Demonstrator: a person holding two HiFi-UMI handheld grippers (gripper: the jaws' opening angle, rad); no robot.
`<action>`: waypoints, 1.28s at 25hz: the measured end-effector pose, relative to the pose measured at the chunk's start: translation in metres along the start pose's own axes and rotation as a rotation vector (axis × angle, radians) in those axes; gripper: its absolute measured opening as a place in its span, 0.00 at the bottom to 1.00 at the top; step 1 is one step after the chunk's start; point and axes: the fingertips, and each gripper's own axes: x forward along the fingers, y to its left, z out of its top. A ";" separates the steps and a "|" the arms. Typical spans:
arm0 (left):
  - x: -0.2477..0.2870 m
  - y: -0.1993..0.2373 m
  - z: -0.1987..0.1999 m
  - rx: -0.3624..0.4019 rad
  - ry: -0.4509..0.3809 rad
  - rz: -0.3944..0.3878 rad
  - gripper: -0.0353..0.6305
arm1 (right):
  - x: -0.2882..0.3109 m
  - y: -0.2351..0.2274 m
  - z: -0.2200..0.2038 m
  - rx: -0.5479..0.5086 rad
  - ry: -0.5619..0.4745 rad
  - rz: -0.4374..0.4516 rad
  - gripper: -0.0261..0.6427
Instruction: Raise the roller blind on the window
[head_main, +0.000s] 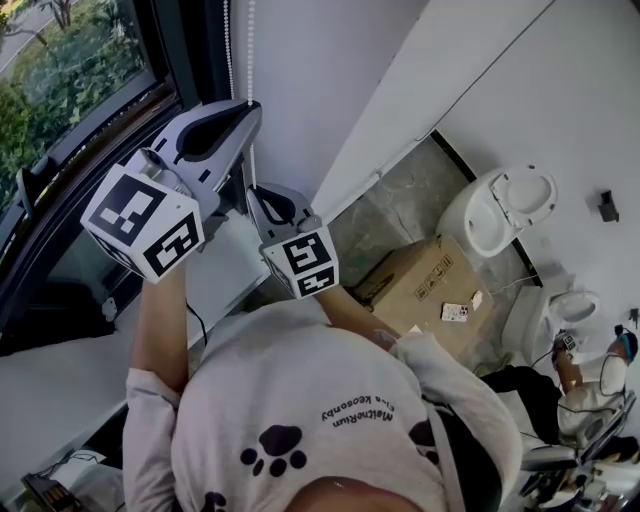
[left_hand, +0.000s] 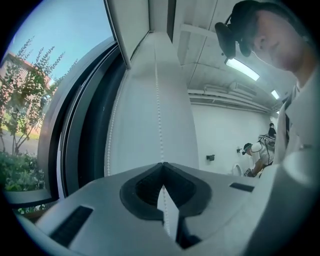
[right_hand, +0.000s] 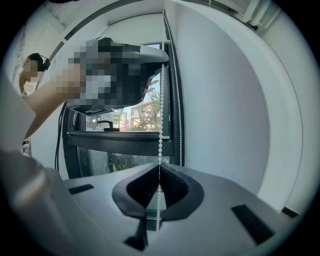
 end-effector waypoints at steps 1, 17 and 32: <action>0.000 0.001 0.000 -0.002 -0.004 0.005 0.07 | 0.000 -0.001 0.000 0.001 -0.001 -0.001 0.05; -0.001 0.002 -0.073 -0.079 0.046 0.053 0.06 | 0.010 0.001 -0.071 0.063 0.159 0.049 0.05; -0.003 0.000 -0.157 -0.198 0.153 0.063 0.06 | 0.012 0.006 -0.153 0.077 0.369 0.078 0.05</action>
